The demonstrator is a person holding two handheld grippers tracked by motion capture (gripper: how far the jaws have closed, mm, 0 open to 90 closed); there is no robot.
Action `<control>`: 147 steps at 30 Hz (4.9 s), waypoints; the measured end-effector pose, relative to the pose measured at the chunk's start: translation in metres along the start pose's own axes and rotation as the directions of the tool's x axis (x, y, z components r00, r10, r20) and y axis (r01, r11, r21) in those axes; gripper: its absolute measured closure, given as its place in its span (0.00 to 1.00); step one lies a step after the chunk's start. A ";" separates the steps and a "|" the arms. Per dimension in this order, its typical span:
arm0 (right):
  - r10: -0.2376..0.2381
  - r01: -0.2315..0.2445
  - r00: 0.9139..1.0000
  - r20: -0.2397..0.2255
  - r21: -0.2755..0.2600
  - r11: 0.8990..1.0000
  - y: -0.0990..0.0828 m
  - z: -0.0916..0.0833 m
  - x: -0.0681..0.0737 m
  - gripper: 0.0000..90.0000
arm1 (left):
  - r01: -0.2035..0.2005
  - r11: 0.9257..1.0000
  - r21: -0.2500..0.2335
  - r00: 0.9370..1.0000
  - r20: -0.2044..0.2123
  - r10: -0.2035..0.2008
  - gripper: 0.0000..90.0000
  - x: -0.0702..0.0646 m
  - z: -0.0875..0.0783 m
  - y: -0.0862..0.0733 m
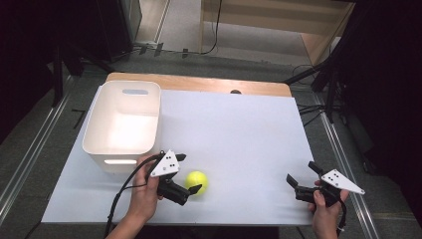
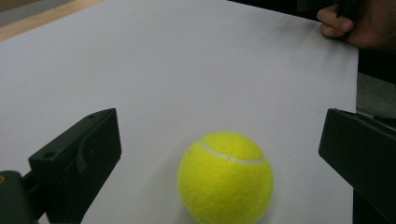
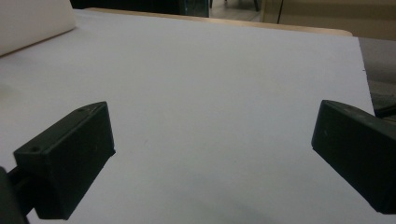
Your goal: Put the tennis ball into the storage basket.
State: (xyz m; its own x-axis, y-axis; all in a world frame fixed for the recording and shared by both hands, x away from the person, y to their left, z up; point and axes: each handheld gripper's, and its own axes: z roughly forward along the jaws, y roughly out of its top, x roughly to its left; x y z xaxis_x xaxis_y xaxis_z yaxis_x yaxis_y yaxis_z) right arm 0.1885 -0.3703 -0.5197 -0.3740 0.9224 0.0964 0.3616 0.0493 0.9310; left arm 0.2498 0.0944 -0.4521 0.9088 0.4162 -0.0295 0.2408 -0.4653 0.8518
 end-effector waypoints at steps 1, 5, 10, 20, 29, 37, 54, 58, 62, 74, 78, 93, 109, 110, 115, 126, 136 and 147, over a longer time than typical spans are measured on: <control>0.001 -0.001 1.000 0.000 0.000 1.000 0.000 0.000 0.000 0.00 | 0.004 1.000 0.001 1.000 0.001 -0.004 0.00 0.000 0.001 0.000; 0.000 0.000 1.000 0.000 0.000 1.000 0.000 0.000 0.000 0.00 | 0.001 1.000 0.021 1.000 0.010 -0.001 0.00 0.001 0.004 -0.001; -0.003 0.003 1.000 -0.002 0.000 1.000 0.000 0.000 0.000 0.00 | 0.000 0.999 0.036 1.000 0.018 -0.001 0.00 0.001 0.007 -0.002; -0.001 0.001 1.000 -0.002 -0.001 1.000 0.000 0.000 0.000 0.00 | 0.000 0.998 0.070 0.999 0.042 -0.003 0.00 0.001 0.014 -0.006; -0.001 0.001 1.000 -0.003 0.001 1.000 0.000 0.000 0.000 0.00 | 0.001 0.995 0.097 0.999 0.053 -0.006 0.00 0.001 0.020 -0.009; -0.002 0.002 1.000 -0.004 0.001 1.000 0.000 0.000 0.000 0.00 | -0.002 0.993 0.121 0.998 0.068 -0.006 0.00 0.002 0.025 -0.012; 0.000 0.000 1.000 -0.003 0.002 1.000 0.000 0.000 0.001 0.00 | -0.017 0.987 0.162 0.996 0.088 0.002 0.00 0.001 0.035 -0.017; 0.000 0.000 1.000 -0.002 0.003 1.000 0.000 0.000 0.001 0.00 | -0.018 0.985 0.170 0.997 0.073 0.005 0.05 0.001 0.036 -0.018; 0.000 0.000 1.000 -0.002 0.002 1.000 0.000 0.000 0.001 0.00 | -0.021 0.984 0.178 0.997 0.075 0.008 0.07 0.001 0.038 -0.019; 0.000 0.000 1.000 -0.002 0.002 1.000 0.000 0.000 0.001 0.00 | -0.030 0.979 0.203 0.997 0.070 0.016 0.22 0.001 0.043 -0.022; 0.000 0.000 1.000 -0.002 0.002 1.000 0.000 0.000 0.001 0.00 | -0.030 0.978 0.207 0.997 0.074 0.015 0.22 0.002 0.044 -0.022; 0.002 -0.002 1.000 -0.003 0.003 1.000 0.000 0.000 0.001 0.00 | -0.033 0.975 0.221 0.995 0.095 0.012 0.24 0.001 0.047 -0.024; 0.001 -0.001 1.000 -0.002 0.003 1.000 0.000 0.000 0.001 0.00 | -0.030 0.973 0.229 0.993 0.117 0.003 0.27 0.001 0.048 -0.025; 0.001 -0.001 1.000 -0.002 0.003 1.000 0.000 0.000 0.001 0.00 | -0.029 0.973 0.230 0.993 0.118 0.002 0.27 0.001 0.048 -0.025; 0.001 -0.001 1.000 -0.002 0.003 1.000 0.000 0.000 0.001 0.00 | -0.034 0.972 0.233 0.991 0.130 0.004 0.27 0.002 0.046 -0.024; 0.000 0.000 1.000 -0.001 0.006 1.000 0.000 0.000 0.001 0.00 | -0.012 0.978 0.208 0.992 0.128 -0.015 0.27 0.005 0.040 -0.021; -0.003 0.003 1.000 0.002 0.006 1.000 0.000 0.001 0.001 0.00 | -0.003 0.981 0.195 0.991 0.131 -0.023 0.27 0.007 0.031 -0.015; 0.001 -0.001 1.000 0.002 0.007 1.000 0.000 0.001 0.001 0.00 | -0.007 0.984 0.179 0.991 0.135 -0.018 0.27 0.007 0.023 -0.004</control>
State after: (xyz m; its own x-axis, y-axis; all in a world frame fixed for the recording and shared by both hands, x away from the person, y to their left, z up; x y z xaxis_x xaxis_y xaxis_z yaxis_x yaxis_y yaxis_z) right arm 0.1886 -0.3690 -0.5198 -0.3717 0.9233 0.0963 0.3682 0.0514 0.9283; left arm 0.2634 0.0814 -0.4672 0.9420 0.3151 -0.1153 0.2919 -0.6002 0.7447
